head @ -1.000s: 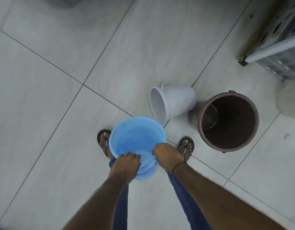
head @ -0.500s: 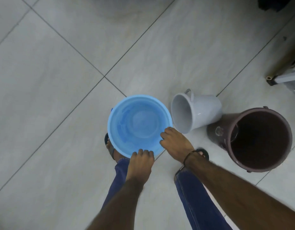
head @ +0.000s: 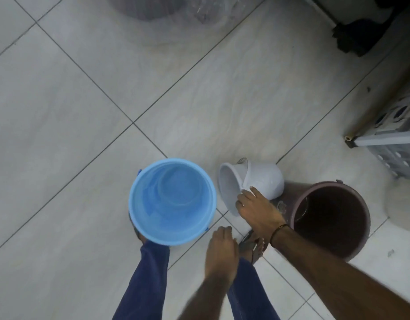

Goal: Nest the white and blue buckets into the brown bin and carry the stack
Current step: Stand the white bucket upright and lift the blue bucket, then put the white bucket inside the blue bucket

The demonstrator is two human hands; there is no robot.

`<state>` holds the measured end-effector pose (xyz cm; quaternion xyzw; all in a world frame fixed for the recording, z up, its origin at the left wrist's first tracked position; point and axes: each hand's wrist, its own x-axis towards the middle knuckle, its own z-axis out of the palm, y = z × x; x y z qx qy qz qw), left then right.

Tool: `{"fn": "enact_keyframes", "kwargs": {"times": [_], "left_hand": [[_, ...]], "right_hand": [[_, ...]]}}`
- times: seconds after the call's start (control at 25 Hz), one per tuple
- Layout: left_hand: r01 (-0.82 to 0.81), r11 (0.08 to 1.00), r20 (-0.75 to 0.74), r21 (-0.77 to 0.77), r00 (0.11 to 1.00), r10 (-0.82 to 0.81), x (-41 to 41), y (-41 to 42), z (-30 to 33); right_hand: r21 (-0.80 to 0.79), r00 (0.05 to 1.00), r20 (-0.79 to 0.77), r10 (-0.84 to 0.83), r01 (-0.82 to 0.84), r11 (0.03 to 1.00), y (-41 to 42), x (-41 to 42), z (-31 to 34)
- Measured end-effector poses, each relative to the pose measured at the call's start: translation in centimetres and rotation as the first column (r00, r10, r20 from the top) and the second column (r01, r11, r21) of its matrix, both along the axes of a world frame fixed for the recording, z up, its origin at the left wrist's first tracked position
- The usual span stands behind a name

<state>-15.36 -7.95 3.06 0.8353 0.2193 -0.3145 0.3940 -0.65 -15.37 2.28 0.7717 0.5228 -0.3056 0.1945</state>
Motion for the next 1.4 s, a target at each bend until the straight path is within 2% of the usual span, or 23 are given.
{"fn": "enact_keyframes", "kwargs": {"times": [0.08,0.16,0.24,0.32,0.4,0.48,0.56,0.64,0.8,0.92,1.08,1.2,1.28,1.4], "left_hand": [[-0.366,0.926,-0.155,-0.092,0.924,0.35,3.0,-3.7,-3.5],[-0.585,0.803,-0.225,-0.116,0.803,0.552,5.6,-6.6,-7.5],[-0.679,0.728,-0.205,-0.097,0.73,0.653,6.7,-8.4,-11.0],[-0.641,0.767,-0.102,-0.034,0.765,0.635,7.2,-8.6,-12.9],[-0.52,0.854,0.044,0.028,0.854,0.518,8.1,-7.7,-12.6],[-0.362,0.928,0.204,0.092,0.919,0.338,9.9,-6.0,-10.9],[-0.166,0.967,0.318,0.193,0.943,0.098,12.2,-4.2,-9.3],[0.067,0.957,0.317,0.283,0.935,-0.159,14.1,-2.6,-8.7],[0.451,0.765,0.157,0.46,0.807,-0.57,16.1,-1.1,-10.9],[0.602,0.6,0.079,0.527,0.669,-0.739,15.6,-0.9,-13.6],[0.671,0.436,-0.039,0.599,0.569,-0.822,15.0,0.0,-15.2],[0.715,0.327,-0.091,0.618,0.478,-0.873,15.8,1.3,-14.8],[0.73,0.294,-0.084,0.616,0.432,-0.898,17.0,2.1,-13.0],[0.713,0.305,-0.027,0.631,0.413,-0.91,18.1,3.1,-6.8]], "right_hand": [[-0.016,0.989,0.042,0.143,-0.142,0.99,-0.9,3.0,-3.2],[-0.049,0.935,0.052,0.35,-0.348,0.936,-0.9,5.2,-6.5],[-0.056,0.864,0.047,0.502,-0.5,0.864,-0.8,6.4,-9.4],[-0.009,0.841,0.104,0.531,-0.533,0.846,-0.9,7.4,-10.7],[0.015,0.864,0.142,0.484,-0.49,0.871,-0.7,8.9,-10.0],[0.046,0.918,0.178,0.355,-0.368,0.929,-1.2,11.4,-7.7],[0.115,0.976,0.157,0.151,-0.17,0.979,-2.6,13.7,-5.4],[0.131,0.994,0.108,0.001,-0.016,0.991,-4.4,14.4,-4.7],[0.093,0.986,0.058,-0.159,0.153,0.984,-7.4,12.0,-7.6],[0.069,0.977,0.02,-0.214,0.213,0.975,-8.7,9.1,-10.6],[0.061,0.962,-0.011,-0.273,0.274,0.96,-9.4,6.9,-12.1],[0.001,0.948,-0.021,-0.318,0.318,0.948,-9.0,7.3,-10.8],[0.008,0.926,-0.039,-0.375,0.376,0.927,-8.9,8.2,-8.9],[0.04,0.893,-0.041,-0.448,0.45,0.892,-8.5,8.4,-2.7]]}}
